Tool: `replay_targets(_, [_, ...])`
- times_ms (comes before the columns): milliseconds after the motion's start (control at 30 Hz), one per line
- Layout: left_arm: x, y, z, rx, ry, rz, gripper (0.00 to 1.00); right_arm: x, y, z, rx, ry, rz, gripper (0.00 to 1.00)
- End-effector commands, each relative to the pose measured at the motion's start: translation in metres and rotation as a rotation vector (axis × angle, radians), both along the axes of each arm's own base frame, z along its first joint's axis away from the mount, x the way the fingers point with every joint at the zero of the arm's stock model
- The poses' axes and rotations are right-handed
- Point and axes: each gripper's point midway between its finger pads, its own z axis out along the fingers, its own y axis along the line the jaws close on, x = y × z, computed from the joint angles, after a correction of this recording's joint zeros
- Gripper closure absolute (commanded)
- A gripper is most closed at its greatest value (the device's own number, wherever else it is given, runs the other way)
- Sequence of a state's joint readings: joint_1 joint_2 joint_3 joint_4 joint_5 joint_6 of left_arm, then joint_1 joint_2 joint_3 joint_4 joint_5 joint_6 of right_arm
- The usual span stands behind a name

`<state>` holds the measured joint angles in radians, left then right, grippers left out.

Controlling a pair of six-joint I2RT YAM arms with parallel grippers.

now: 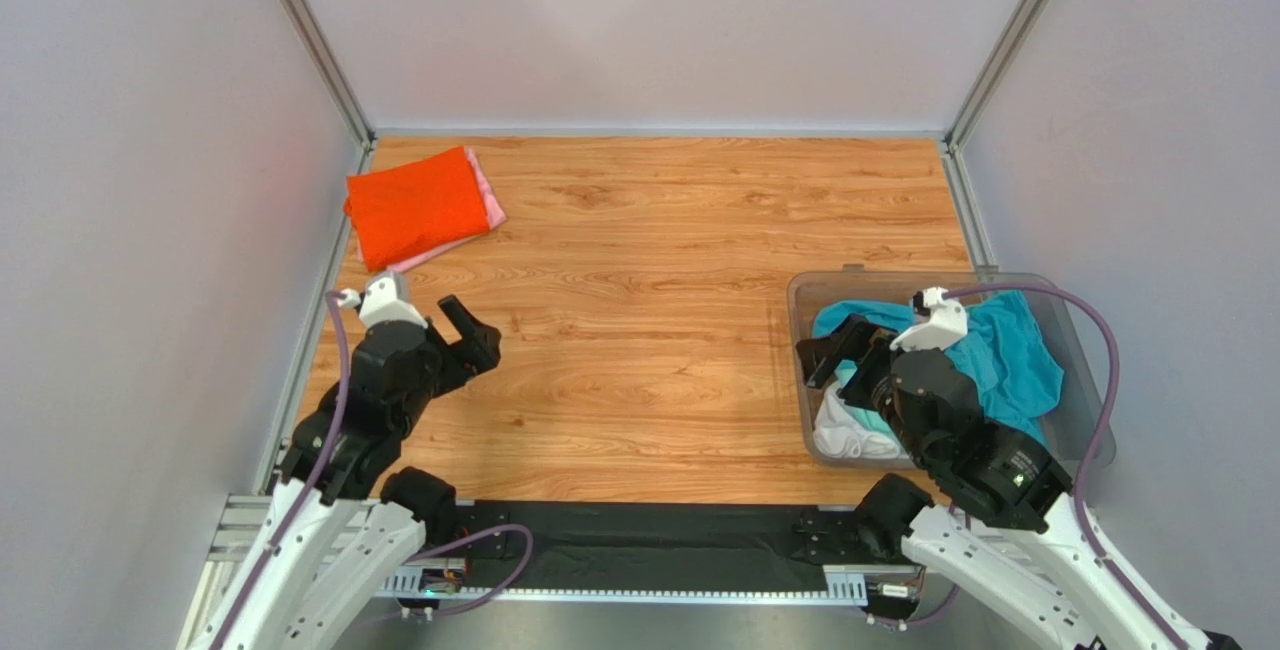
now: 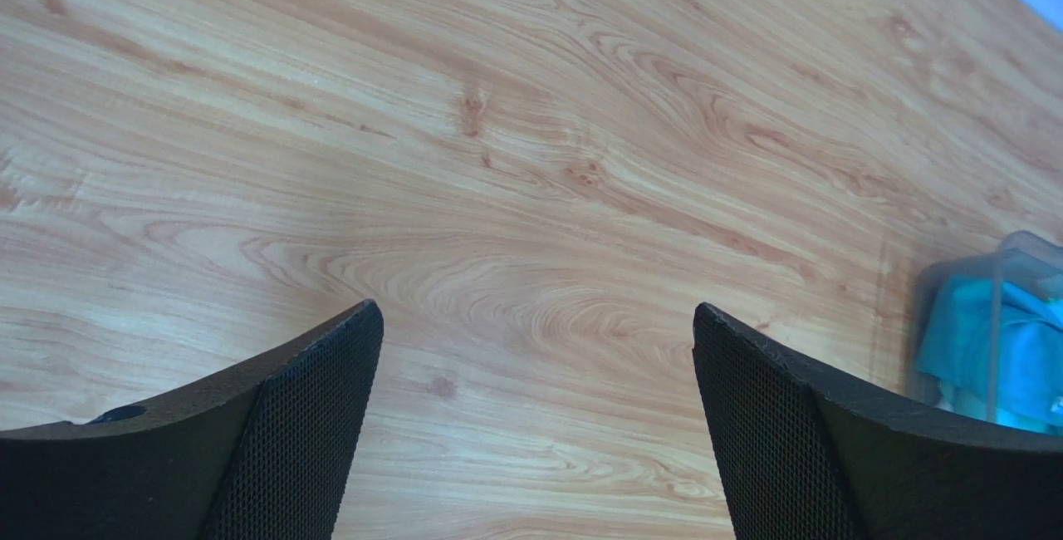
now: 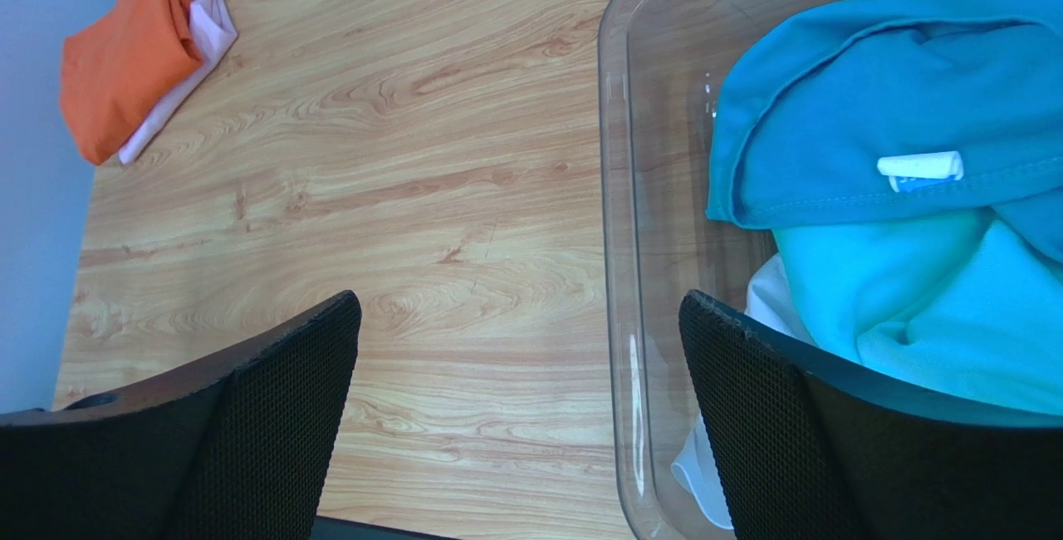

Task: Fold and stack the t-shirts
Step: Grab the tshirt from the pile

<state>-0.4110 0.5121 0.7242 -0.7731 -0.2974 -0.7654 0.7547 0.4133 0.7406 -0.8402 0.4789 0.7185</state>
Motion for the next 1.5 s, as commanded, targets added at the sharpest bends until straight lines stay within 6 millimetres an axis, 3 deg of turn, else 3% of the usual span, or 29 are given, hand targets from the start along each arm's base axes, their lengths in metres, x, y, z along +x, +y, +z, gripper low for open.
replay_targets(0, [-0.005,0.000,0.014,-0.074,-0.111,0.002,0.00,0.002,-0.019,0.022,0.030,-0.057,-0.100,0.00])
replay_targets(267, [-0.013,0.002,0.013,-0.096,-0.140,-0.002,0.00,0.017,-0.046,0.027,-0.161,-0.022,-0.245,0.00])
replay_targets(367, [-0.011,-0.003,0.003,-0.084,-0.094,-0.020,0.00,0.025,-0.058,0.018,-0.281,0.085,-0.329,0.00])
replay_targets(467, [-0.009,-0.008,-0.002,-0.072,-0.051,-0.046,0.00,0.035,-0.065,0.004,-0.320,0.191,-0.369,0.00])
replay_targets(533, [-0.008,-0.011,-0.012,-0.066,-0.009,-0.051,0.00,0.042,-0.080,-0.003,-0.328,0.244,-0.413,0.00])
replay_targets(567, [-0.007,-0.012,-0.015,-0.064,0.003,-0.052,0.00,0.044,-0.082,-0.011,-0.323,0.289,-0.415,0.00])
replay_targets(600, [-0.007,-0.013,-0.016,-0.060,0.013,-0.057,0.00,0.045,-0.100,-0.020,-0.309,0.328,-0.482,0.00])
replay_targets(667, [-0.006,-0.016,-0.015,-0.055,0.030,-0.075,0.00,0.054,-0.101,-0.029,-0.257,0.349,-0.459,0.00])
replay_targets(700, [-0.006,-0.017,-0.015,-0.053,0.033,-0.084,0.00,0.054,-0.113,-0.042,-0.232,0.377,-0.497,0.00])
replay_targets(833, [-0.007,-0.017,-0.023,-0.045,0.062,-0.078,0.00,0.077,-0.114,-0.057,-0.155,0.352,-0.457,0.00])
replay_targets(867, [-0.007,-0.018,-0.021,-0.044,0.061,-0.084,0.00,0.079,-0.124,-0.061,-0.136,0.361,-0.492,0.00])
replay_targets(1067, [-0.008,-0.017,-0.021,-0.052,0.053,-0.082,0.00,0.089,-0.142,-0.092,-0.130,0.459,-0.517,0.00])
replay_targets(1267, [-0.009,-0.015,-0.026,-0.061,0.052,-0.058,0.00,0.101,-0.145,-0.109,-0.099,0.464,-0.512,0.04])
replay_targets(1467, [-0.010,-0.013,-0.026,-0.063,0.045,-0.052,0.00,0.109,-0.154,-0.109,-0.107,0.428,-0.554,0.07])
